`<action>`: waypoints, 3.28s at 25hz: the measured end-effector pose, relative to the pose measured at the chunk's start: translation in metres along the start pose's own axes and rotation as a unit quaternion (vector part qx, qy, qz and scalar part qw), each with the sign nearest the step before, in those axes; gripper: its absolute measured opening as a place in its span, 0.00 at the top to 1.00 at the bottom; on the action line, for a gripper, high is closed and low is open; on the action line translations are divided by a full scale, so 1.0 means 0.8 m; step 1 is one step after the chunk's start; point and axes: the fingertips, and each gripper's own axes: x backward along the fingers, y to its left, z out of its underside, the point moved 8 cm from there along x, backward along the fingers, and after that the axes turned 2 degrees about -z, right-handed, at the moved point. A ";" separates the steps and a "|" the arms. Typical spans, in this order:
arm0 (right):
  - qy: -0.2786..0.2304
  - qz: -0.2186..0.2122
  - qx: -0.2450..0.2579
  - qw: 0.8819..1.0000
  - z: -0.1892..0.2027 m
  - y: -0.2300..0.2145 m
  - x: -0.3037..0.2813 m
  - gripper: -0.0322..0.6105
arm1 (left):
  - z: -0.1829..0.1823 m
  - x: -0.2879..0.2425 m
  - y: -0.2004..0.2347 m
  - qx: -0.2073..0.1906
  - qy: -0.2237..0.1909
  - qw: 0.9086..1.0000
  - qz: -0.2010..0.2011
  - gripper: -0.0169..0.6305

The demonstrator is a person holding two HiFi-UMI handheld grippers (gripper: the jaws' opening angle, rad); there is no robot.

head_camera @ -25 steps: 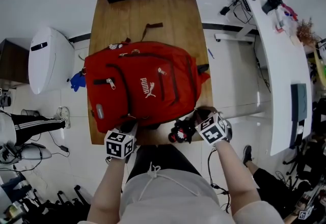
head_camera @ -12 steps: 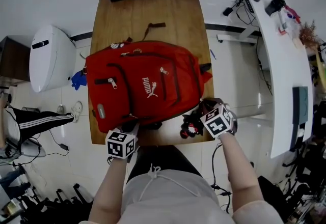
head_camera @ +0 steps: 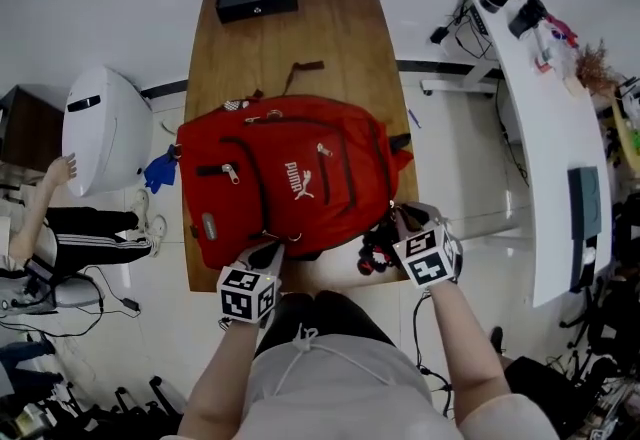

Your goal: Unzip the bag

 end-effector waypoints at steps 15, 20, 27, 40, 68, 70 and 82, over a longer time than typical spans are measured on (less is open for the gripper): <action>-0.191 0.009 -0.072 0.979 -0.065 0.141 0.130 0.94 | -0.069 0.178 -0.021 -0.096 -0.253 0.962 0.041 0.96; -0.280 0.022 -0.083 0.956 -0.054 0.210 0.180 0.94 | -0.037 0.232 -0.025 -0.112 -0.292 0.946 0.086 0.96; -0.377 -0.005 -0.055 0.924 -0.009 0.271 0.256 0.94 | 0.017 0.285 -0.082 -0.123 -0.328 0.934 0.073 0.96; -0.365 -0.064 0.016 0.929 0.167 0.394 0.379 0.94 | 0.222 0.377 -0.239 -0.095 -0.324 0.940 0.046 0.96; -0.364 -0.058 -0.018 0.929 0.131 0.476 0.418 0.94 | 0.261 0.486 -0.189 -0.097 -0.360 0.928 0.023 0.96; -0.364 -0.058 -0.016 0.930 0.130 0.474 0.417 0.94 | 0.260 0.484 -0.189 -0.094 -0.361 0.927 0.025 0.96; -0.381 -0.057 -0.005 0.923 0.114 0.462 0.412 0.94 | 0.245 0.478 -0.182 -0.093 -0.360 0.928 0.027 0.96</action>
